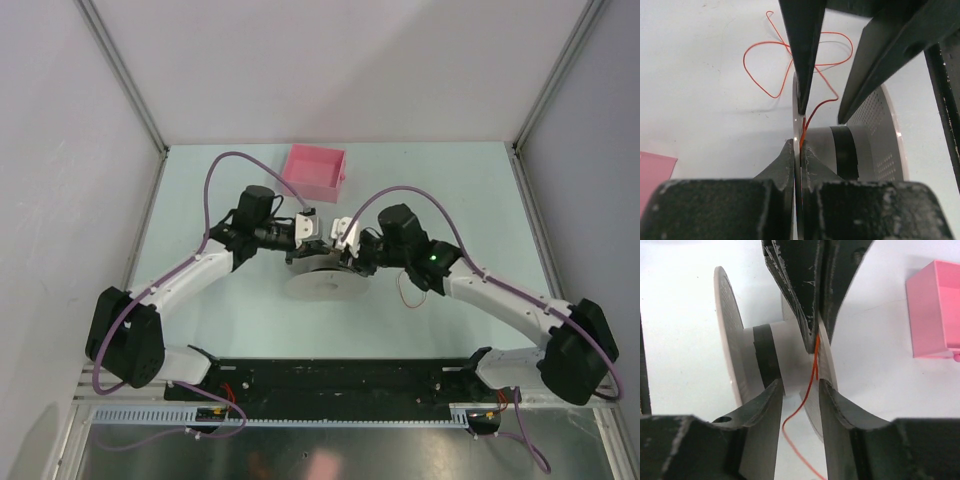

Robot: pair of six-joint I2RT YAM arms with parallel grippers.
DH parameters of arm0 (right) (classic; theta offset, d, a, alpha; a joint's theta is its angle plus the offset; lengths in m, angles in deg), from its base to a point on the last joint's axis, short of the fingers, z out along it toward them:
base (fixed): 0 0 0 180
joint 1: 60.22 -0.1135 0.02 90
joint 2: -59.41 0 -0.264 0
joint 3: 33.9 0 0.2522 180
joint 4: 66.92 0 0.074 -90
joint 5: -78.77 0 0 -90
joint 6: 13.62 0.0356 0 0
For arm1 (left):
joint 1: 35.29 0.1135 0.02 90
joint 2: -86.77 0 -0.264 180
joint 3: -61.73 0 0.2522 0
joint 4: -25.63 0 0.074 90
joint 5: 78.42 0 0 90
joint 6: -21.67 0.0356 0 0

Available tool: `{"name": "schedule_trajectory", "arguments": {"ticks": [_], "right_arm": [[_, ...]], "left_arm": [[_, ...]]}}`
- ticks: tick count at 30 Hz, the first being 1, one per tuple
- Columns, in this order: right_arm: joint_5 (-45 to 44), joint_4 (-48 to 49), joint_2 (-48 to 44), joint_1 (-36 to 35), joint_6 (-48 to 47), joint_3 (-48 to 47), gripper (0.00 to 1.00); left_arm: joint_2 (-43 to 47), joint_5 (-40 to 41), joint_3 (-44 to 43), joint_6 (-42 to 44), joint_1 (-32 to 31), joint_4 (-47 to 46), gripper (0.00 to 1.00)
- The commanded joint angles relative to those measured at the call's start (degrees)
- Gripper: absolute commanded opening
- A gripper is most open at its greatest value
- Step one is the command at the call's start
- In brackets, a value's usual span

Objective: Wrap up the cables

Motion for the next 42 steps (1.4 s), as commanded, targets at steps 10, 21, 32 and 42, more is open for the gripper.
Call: {"name": "schedule_trajectory", "arguments": {"ticks": [10, 21, 32, 42], "right_arm": [[7.43, 1.48, -5.84, 7.33, 5.81, -1.76, 0.62], [15.75, 3.77, 2.17, 8.8, 7.46, -3.11, 0.56], [18.32, 6.04, 5.01, 9.62, 6.34, -3.16, 0.12], [18.39, 6.23, 4.37, 9.49, 4.24, -3.16, 0.0]], "left_arm": [[-1.24, 0.46, -0.83, 4.6, -1.15, 1.33, 0.0], [-1.51, 0.45, -1.37, 5.07, -1.15, 1.32, 0.0], [-1.42, 0.24, -0.89, 5.1, -1.07, 1.32, 0.0], [-0.45, 0.38, -1.58, 4.68, -1.11, 1.33, 0.48]]}}
